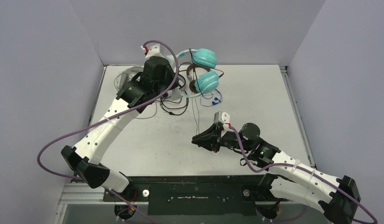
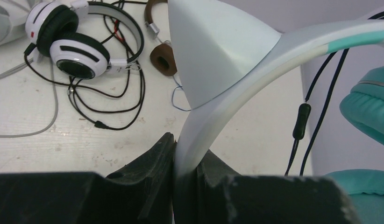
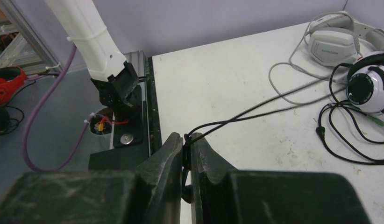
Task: Wrap the headphones
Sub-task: Wrap the headphones cable around the headphones.
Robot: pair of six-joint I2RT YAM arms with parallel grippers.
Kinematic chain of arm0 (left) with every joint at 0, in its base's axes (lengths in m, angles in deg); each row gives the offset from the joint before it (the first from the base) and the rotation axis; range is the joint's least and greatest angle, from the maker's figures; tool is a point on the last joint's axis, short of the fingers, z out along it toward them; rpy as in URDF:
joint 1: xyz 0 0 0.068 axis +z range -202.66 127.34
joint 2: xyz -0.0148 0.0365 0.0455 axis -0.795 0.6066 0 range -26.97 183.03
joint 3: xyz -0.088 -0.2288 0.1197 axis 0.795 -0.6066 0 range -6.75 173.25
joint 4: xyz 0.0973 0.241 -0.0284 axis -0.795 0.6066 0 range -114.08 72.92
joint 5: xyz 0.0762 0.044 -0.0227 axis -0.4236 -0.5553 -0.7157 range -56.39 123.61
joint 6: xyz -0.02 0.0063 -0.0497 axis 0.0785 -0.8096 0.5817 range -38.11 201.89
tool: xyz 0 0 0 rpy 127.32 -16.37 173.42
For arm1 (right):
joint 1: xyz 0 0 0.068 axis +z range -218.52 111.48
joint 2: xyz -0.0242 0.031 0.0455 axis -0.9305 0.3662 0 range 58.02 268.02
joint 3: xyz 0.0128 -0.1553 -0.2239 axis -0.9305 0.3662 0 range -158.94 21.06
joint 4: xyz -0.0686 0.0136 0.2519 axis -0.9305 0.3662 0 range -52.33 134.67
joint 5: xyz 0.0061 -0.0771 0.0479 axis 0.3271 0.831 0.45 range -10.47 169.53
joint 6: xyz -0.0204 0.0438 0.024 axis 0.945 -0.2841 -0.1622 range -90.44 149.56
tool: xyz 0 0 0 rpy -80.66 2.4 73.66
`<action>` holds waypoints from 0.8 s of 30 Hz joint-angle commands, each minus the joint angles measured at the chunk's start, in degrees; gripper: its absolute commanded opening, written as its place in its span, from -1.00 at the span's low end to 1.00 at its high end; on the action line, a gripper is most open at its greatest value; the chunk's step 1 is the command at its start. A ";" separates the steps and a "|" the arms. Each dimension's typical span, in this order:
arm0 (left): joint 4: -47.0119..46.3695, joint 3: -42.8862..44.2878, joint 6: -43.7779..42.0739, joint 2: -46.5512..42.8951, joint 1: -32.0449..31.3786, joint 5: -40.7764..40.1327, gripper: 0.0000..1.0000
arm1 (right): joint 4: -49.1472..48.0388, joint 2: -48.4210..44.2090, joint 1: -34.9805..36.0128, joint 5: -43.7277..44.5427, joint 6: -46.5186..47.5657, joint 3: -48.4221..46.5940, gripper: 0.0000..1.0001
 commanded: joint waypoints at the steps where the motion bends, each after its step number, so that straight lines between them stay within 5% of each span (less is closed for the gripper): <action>1: -10.64 -6.47 -1.54 -0.77 0.25 -6.46 -1.00 | 12.15 -1.31 0.70 1.09 1.90 -9.30 -1.00; 12: -24.32 -27.69 -15.55 -2.99 -8.12 -15.04 -1.00 | 26.71 5.53 -1.29 9.37 3.67 -22.90 -1.00; 24: -25.53 -37.19 -12.50 -1.86 -12.74 -2.22 -1.00 | 29.90 16.16 -18.28 -0.71 -3.77 -21.74 -0.92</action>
